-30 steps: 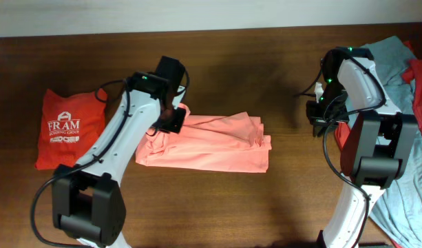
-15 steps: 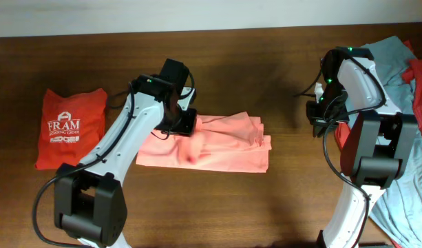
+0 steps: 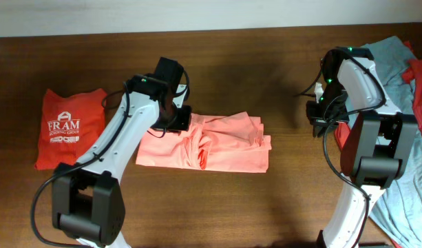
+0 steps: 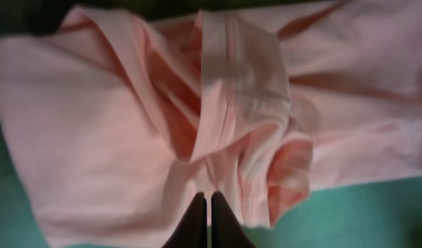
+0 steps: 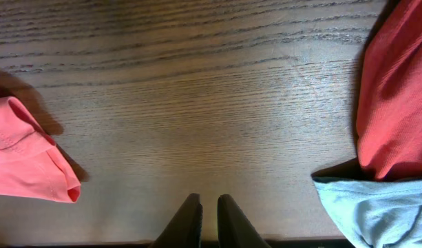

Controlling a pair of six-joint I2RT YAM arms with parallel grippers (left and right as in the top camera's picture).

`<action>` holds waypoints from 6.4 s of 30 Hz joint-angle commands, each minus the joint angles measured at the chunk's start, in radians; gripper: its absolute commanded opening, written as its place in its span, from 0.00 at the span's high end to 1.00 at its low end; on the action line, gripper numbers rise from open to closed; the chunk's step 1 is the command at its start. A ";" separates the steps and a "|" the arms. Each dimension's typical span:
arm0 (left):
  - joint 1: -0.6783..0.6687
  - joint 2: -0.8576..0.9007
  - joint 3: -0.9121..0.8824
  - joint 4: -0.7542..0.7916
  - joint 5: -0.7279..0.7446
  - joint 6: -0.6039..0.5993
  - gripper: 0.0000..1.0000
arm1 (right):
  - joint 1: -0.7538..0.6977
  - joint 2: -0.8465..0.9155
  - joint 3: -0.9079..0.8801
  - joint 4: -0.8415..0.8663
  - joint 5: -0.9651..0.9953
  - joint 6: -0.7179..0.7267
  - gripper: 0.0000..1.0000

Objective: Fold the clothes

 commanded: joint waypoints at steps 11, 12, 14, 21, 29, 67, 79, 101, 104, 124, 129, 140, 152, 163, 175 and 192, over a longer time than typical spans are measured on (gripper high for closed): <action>-0.026 -0.004 -0.216 0.275 -0.023 -0.028 0.93 | 0.003 -0.037 0.015 -0.024 -0.236 -0.124 0.71; -0.026 -0.004 -0.222 0.299 -0.023 -0.028 0.91 | 0.003 -0.037 0.015 -0.025 -0.250 -0.137 0.70; -0.026 -0.004 -0.234 0.367 -0.023 -0.028 0.90 | 0.006 -0.037 0.015 -0.031 -0.291 -0.172 0.66; -0.026 0.011 -0.244 0.522 -0.023 -0.028 0.82 | 0.046 -0.037 -0.017 -0.018 -0.300 -0.176 0.45; -0.026 0.072 -0.244 0.532 0.007 -0.025 0.79 | 0.115 -0.035 -0.055 0.023 -0.343 -0.175 0.30; -0.023 0.073 -0.240 0.534 -0.038 -0.020 0.79 | 0.230 -0.035 -0.458 0.541 -0.538 -0.020 0.95; 0.033 0.028 -0.155 0.329 -0.049 -0.016 0.79 | 0.021 -0.082 -0.295 0.371 -0.312 -0.060 0.96; 0.092 0.018 -0.154 0.273 0.004 -0.024 0.78 | 0.475 -0.293 -0.146 0.253 -0.256 0.001 0.96; 0.092 0.018 -0.154 0.272 0.008 -0.024 0.78 | 0.561 -0.293 -0.146 0.318 -0.253 0.021 0.96; 0.092 0.020 -0.154 0.272 0.008 -0.024 0.78 | 0.769 -0.188 -0.148 0.502 -0.240 0.028 0.83; 0.092 0.020 -0.154 0.273 0.007 -0.024 0.78 | 0.771 -0.177 -0.148 0.530 -0.262 0.016 0.75; 0.092 0.020 -0.154 0.272 0.008 -0.024 0.78 | 0.766 -0.179 -0.145 0.547 -0.489 -0.159 0.42; 0.088 -0.056 -0.071 0.282 0.145 0.092 0.78 | 0.642 -0.275 0.002 0.255 0.027 0.066 0.50; -0.057 0.020 -0.070 0.410 0.259 0.203 0.78 | 0.592 -0.276 -0.222 0.343 -0.129 0.108 0.83; -0.074 0.212 -0.070 0.477 0.239 0.205 0.78 | 0.592 -0.275 -0.534 0.641 -0.311 0.112 0.83; -0.069 0.282 -0.070 0.452 0.003 0.182 0.77 | 0.590 -0.275 -0.678 0.745 -0.183 0.119 0.80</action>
